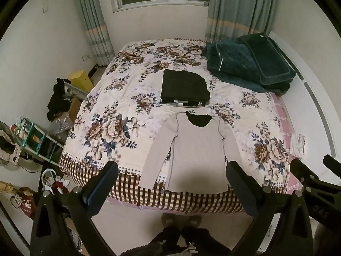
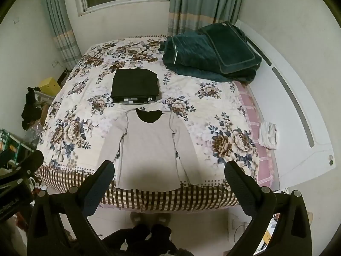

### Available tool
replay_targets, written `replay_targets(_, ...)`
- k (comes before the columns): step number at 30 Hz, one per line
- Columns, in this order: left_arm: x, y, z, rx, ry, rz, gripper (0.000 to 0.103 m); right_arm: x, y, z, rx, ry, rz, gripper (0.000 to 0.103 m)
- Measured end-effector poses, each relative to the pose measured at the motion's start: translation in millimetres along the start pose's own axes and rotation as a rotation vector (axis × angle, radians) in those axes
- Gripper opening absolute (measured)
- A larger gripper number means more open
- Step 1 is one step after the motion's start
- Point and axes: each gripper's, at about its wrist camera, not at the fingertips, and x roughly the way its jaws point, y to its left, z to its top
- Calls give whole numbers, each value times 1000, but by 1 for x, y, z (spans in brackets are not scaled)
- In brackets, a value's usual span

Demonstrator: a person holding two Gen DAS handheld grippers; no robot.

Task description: Fold small clothes

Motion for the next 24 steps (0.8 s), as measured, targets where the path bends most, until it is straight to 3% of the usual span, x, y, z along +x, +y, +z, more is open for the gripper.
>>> replay_targets(24, -12, 5, 1, -4, -11, -11, 103, -12, -6, -2, 0, -11, -6, 103)
